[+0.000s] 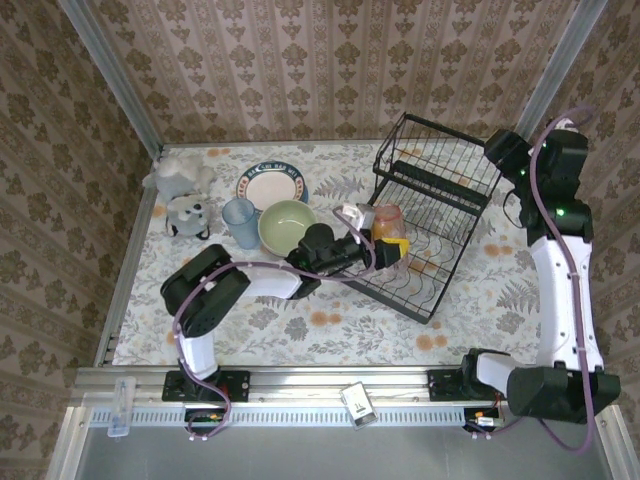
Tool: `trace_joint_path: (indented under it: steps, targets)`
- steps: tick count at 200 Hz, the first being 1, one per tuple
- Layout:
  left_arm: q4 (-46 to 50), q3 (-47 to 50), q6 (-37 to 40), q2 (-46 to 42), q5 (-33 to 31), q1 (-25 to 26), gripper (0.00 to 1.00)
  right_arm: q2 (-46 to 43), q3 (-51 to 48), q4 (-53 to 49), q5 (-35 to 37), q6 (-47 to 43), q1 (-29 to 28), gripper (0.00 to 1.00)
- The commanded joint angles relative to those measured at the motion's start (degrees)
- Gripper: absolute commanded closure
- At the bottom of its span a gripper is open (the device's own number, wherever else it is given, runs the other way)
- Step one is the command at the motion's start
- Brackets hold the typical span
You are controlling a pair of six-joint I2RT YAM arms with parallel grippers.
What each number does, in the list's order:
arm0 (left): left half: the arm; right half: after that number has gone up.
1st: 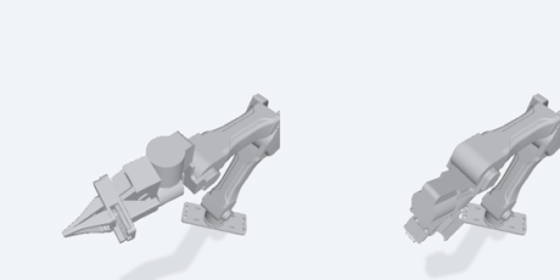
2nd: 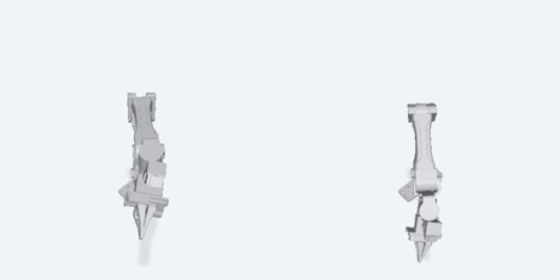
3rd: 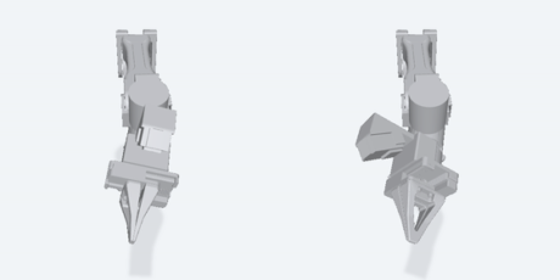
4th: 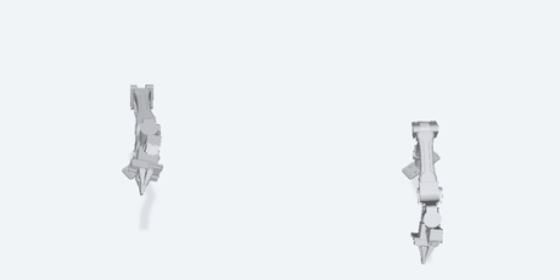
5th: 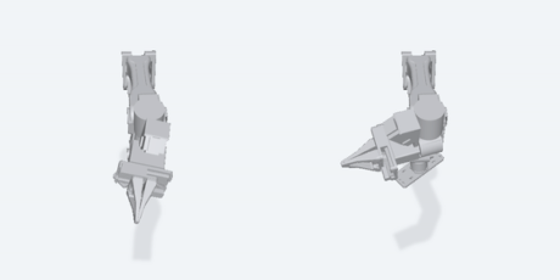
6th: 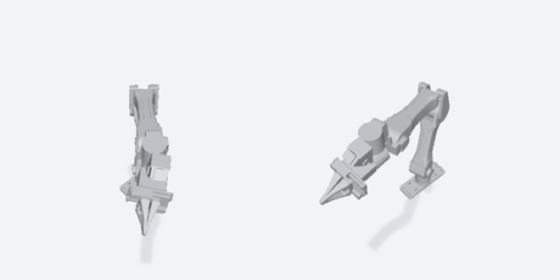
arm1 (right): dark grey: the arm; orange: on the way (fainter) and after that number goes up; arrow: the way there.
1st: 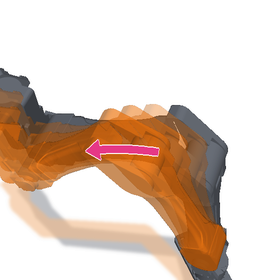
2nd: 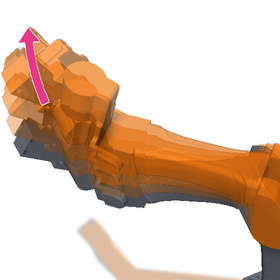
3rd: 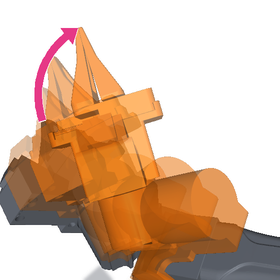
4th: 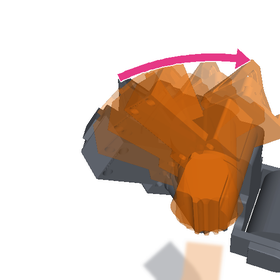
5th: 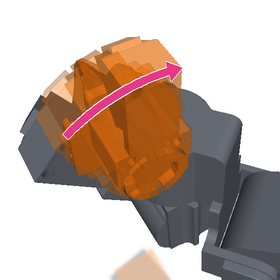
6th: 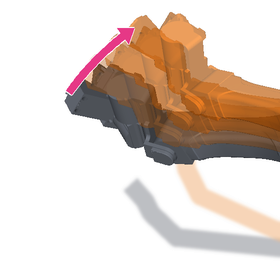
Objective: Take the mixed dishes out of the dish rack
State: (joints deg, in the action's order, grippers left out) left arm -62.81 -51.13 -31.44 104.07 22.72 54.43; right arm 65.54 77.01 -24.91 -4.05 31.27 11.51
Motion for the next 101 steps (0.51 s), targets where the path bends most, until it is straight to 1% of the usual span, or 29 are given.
trace_joint_path:
  steps: [1,7,10,31,46,81,101]
  targets:
    - [4.28,0.62,-4.26,-5.59,2.38,-1.11,0.31,-4.55,-3.75,6.41,-2.05,-2.32,-1.53,0.12]
    - [5.86,0.60,-4.88,-6.79,2.58,-1.32,0.31,-6.03,-5.02,7.96,-1.77,-3.18,-2.38,0.02]
    - [6.75,0.60,-5.17,-7.47,2.79,-1.47,0.31,-6.77,-5.91,8.80,-1.49,-3.58,-2.90,0.00]
    - [14.03,0.07,-6.60,-12.41,3.72,-2.45,0.31,-12.87,-13.24,17.13,-0.90,-5.13,-6.12,0.00]
    - [21.93,-1.74,-7.35,-16.12,5.07,-3.40,0.31,-16.16,-17.85,21.47,-2.03,-5.24,-7.75,0.00]
    - [43.10,-9.28,-7.41,-21.89,8.67,-6.75,0.28,-20.10,-23.06,23.28,-6.68,-3.35,-9.31,0.00]
    - [50.87,-12.74,-9.88,-23.74,10.83,-9.88,0.29,-23.66,-26.14,25.22,-7.96,-6.88,-12.02,0.00]
